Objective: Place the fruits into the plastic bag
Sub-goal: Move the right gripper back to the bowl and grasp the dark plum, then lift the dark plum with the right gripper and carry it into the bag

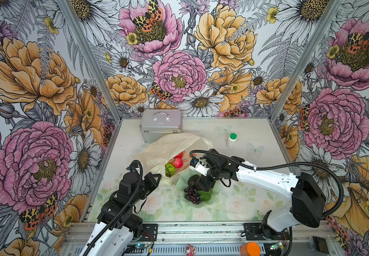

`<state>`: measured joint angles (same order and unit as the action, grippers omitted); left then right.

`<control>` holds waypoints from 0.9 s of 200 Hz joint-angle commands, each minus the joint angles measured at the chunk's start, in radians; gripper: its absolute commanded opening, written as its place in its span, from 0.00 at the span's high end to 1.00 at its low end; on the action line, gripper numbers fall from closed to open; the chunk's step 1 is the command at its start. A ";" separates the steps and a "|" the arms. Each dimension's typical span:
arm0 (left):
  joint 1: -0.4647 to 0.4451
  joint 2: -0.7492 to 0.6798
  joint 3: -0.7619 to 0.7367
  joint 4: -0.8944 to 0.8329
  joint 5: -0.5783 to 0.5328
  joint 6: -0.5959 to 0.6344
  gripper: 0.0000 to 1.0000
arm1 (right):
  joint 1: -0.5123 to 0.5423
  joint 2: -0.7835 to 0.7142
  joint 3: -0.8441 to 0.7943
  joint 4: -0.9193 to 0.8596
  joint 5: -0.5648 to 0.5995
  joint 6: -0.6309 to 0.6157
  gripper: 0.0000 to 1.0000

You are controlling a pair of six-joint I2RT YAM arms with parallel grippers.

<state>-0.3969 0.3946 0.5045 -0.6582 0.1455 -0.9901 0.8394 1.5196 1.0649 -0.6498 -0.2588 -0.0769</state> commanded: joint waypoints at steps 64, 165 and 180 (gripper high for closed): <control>0.005 0.018 -0.018 -0.004 -0.022 -0.001 1.00 | 0.001 0.073 -0.006 0.003 0.010 0.013 0.28; 0.007 0.056 -0.027 0.044 -0.018 -0.002 1.00 | -0.015 -0.087 0.000 0.004 -0.005 0.061 0.57; 0.009 0.061 -0.027 0.050 -0.015 -0.002 1.00 | -0.028 -0.123 0.003 0.008 -0.040 0.091 0.57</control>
<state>-0.3962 0.4488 0.4927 -0.6456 0.1429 -0.9901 0.8303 1.4700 1.0546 -0.6544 -0.2596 -0.0341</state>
